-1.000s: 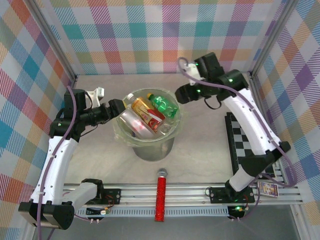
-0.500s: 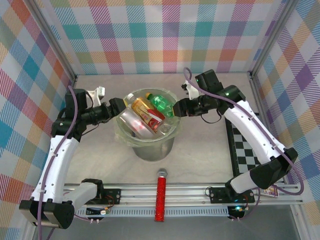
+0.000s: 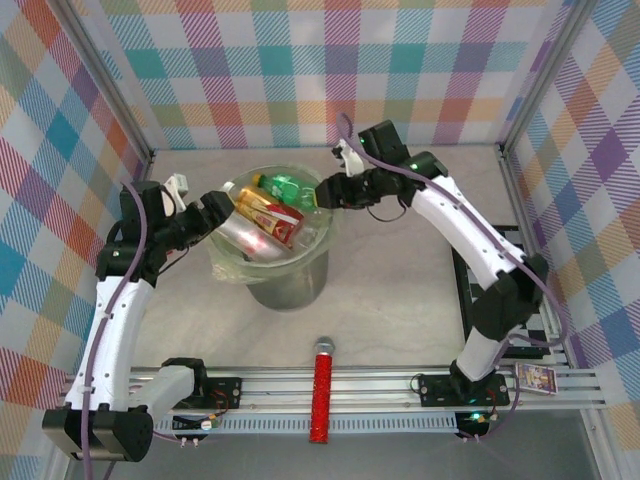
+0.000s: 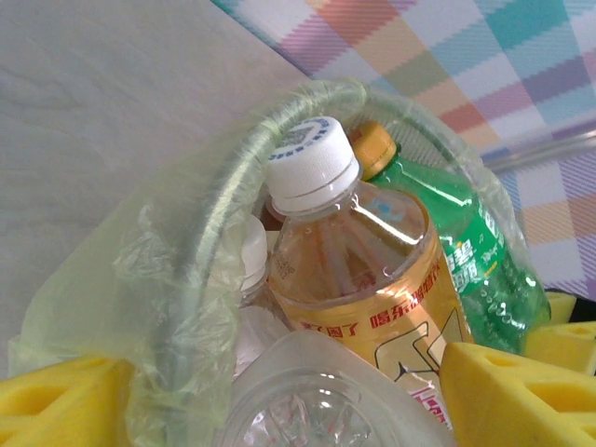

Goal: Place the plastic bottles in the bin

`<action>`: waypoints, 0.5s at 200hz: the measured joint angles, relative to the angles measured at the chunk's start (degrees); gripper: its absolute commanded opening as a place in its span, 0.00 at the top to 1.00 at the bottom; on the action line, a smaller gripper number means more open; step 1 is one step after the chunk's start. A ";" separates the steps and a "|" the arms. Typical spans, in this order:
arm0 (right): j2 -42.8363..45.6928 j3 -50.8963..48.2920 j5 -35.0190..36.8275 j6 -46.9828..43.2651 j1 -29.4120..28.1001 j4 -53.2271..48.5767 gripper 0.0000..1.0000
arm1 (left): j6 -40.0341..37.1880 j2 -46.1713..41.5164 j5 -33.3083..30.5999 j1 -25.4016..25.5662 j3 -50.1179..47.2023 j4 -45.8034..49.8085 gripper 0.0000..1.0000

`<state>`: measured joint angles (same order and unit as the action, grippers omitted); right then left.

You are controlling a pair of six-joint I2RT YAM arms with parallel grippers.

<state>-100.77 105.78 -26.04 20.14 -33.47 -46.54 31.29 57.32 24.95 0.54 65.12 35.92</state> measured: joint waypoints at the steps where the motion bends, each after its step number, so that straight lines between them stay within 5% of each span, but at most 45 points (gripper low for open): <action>1: -0.22 0.22 -0.04 0.00 0.02 0.02 0.53 | 0.02 -0.02 -0.09 -0.09 -0.02 0.02 0.20; 46: -5.86 8.50 -1.25 -4.20 -0.35 1.20 0.22 | 0.46 0.04 -1.31 -2.58 -0.59 0.07 0.20; 100: 4.00 3.50 1.36 -14.05 5.62 1.42 0.02 | 0.44 0.59 -1.49 -2.62 -0.59 0.07 0.19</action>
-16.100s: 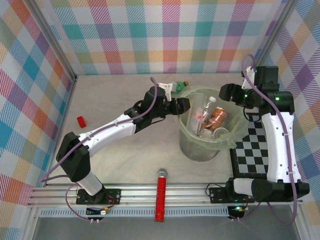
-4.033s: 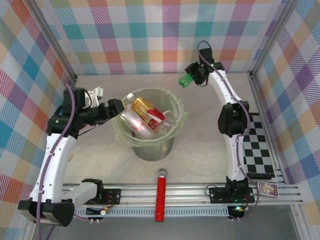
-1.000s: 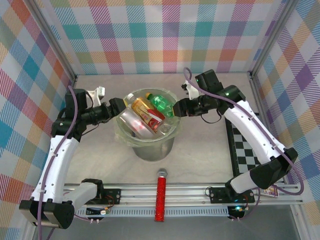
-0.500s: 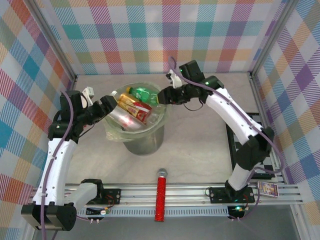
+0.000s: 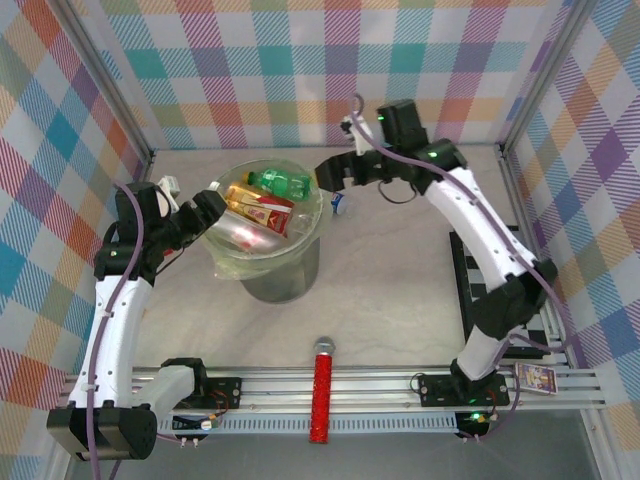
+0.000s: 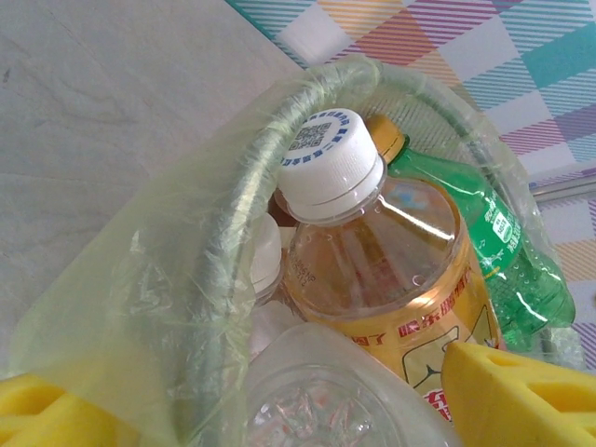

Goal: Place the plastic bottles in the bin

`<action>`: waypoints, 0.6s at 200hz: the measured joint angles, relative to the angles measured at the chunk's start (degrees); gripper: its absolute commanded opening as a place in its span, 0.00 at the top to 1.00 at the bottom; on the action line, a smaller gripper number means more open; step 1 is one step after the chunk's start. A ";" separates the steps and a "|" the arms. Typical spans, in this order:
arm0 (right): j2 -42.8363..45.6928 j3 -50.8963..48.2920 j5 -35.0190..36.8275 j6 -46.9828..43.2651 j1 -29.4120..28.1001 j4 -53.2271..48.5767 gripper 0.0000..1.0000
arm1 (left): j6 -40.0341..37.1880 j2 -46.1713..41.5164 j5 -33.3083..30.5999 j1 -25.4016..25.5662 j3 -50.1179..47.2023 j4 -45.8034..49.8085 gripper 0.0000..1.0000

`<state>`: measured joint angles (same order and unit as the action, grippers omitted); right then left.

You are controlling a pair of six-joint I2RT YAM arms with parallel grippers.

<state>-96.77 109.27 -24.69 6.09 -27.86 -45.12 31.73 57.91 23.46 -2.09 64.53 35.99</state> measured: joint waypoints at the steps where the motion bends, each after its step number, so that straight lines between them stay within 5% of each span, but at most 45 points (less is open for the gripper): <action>1: 0.20 -0.17 0.09 -0.15 0.13 0.02 0.02 | 0.00 0.00 0.02 0.00 0.00 0.00 0.19; 46: 4.46 -8.96 5.07 -11.17 7.82 5.03 0.02 | -0.04 1.03 1.88 0.00 0.00 -0.37 0.19; 120: -22.82 -0.92 3.78 -21.35 9.70 4.33 0.05 | -1.62 1.03 2.19 0.00 0.24 -0.07 0.19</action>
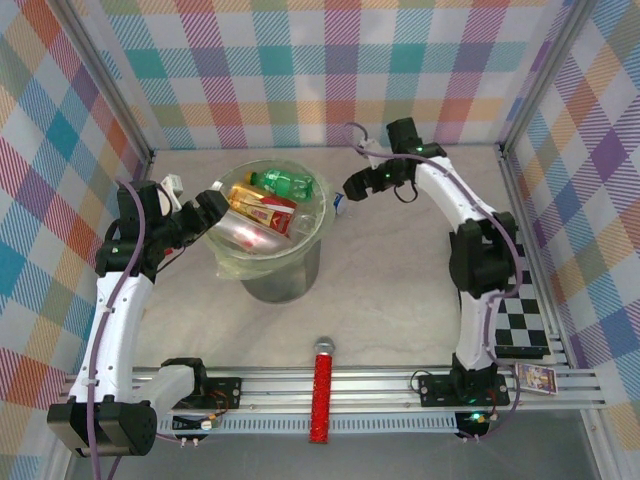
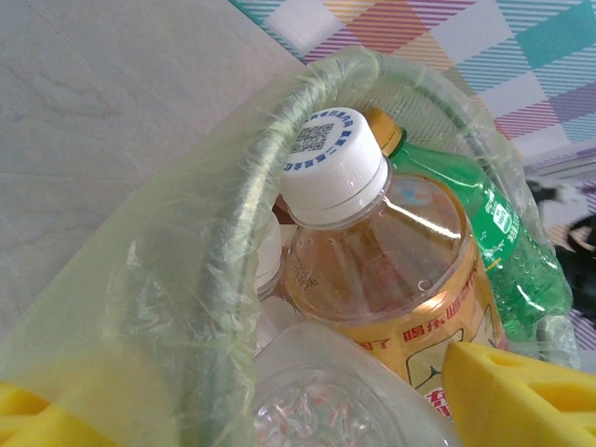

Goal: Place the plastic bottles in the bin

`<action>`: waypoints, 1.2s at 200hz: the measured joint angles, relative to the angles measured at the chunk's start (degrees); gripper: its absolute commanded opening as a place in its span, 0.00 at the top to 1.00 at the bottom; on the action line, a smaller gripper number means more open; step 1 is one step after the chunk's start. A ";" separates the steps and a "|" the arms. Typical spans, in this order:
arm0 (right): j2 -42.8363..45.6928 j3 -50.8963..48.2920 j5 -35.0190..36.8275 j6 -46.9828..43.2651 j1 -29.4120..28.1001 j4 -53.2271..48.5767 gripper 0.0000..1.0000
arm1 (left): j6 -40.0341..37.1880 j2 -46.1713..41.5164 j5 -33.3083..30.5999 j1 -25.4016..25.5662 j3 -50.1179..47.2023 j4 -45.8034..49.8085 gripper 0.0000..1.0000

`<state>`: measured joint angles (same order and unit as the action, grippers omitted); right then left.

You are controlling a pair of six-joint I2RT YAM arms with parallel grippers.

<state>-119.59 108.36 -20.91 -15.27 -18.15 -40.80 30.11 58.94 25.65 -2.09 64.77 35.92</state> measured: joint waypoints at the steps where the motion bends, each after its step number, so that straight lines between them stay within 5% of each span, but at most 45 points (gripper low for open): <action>1: -0.28 0.15 -0.04 0.00 -0.04 -0.02 0.05 | 0.00 0.00 -0.02 0.00 0.00 0.00 0.19; 91: -24.59 29.18 2.84 1.03 -4.79 -5.73 0.03 | -1.20 0.11 0.39 0.00 0.76 1.42 0.19; 148: -27.39 29.31 2.93 1.36 -5.35 -9.51 0.14 | -1.22 0.37 0.42 0.00 0.96 1.44 0.19; 184: -27.39 29.29 3.39 0.96 -5.51 -10.29 0.34 | -1.20 0.55 0.44 0.00 0.96 1.42 0.19; 240: -27.39 28.61 3.91 0.90 -5.51 -11.65 0.30 | -1.20 0.55 0.87 0.00 0.96 1.46 0.19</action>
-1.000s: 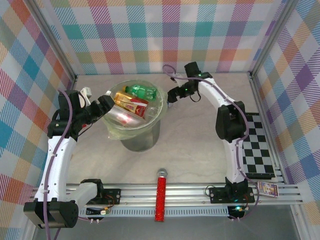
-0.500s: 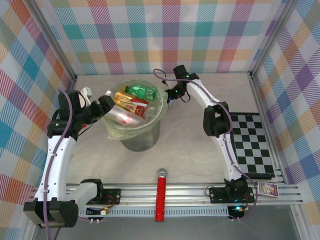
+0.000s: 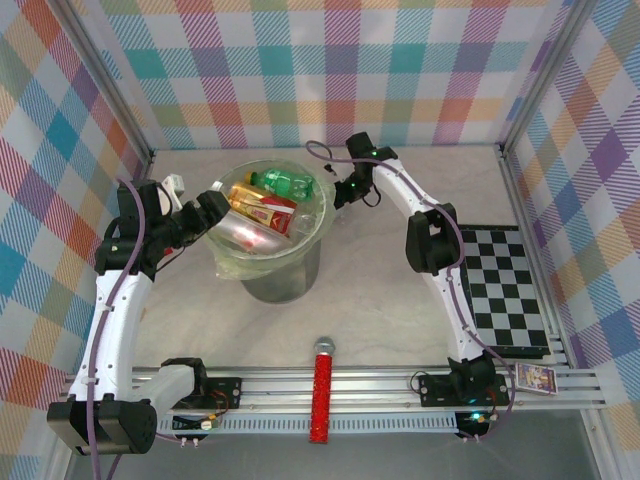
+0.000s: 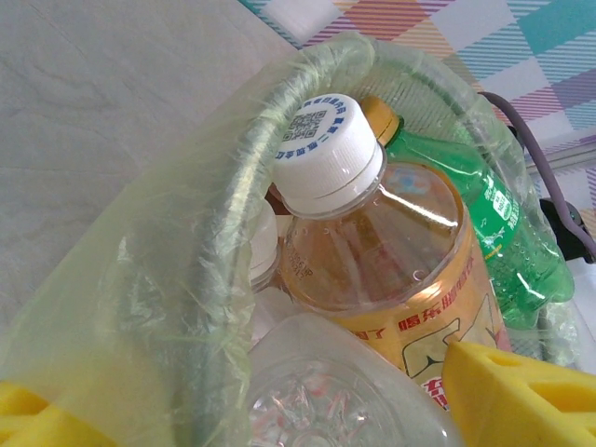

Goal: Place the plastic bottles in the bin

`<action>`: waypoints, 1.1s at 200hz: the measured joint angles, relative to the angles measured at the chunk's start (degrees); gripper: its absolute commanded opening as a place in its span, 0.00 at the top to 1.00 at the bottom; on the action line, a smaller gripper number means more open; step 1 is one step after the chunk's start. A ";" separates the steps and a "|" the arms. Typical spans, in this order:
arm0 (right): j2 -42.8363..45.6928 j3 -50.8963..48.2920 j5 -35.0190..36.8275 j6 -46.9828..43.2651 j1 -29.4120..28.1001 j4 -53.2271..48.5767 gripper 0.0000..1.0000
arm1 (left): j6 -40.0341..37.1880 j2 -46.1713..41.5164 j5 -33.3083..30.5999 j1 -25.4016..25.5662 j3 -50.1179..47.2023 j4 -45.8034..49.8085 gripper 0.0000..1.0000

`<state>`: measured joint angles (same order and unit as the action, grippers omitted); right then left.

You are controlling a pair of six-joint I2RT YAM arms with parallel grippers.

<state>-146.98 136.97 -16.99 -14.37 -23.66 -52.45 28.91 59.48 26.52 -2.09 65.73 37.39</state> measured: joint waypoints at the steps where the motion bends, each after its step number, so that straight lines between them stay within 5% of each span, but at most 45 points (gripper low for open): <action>1: 0.00 -0.04 0.02 -0.02 0.00 0.00 0.30 | 0.00 0.00 0.00 0.00 0.00 0.00 0.19; 124: 4.76 -8.37 -0.92 1.86 1.53 0.22 0.43 | -0.22 0.00 1.14 -0.11 0.00 0.09 0.19; 220: 42.88 -28.72 -11.93 -3.56 12.79 4.66 0.51 | -2.40 4.66 5.53 -0.37 1.25 -1.95 0.17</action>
<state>-104.09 108.25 -28.93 -17.93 -10.87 -47.79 26.50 64.14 32.05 -2.46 66.98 35.44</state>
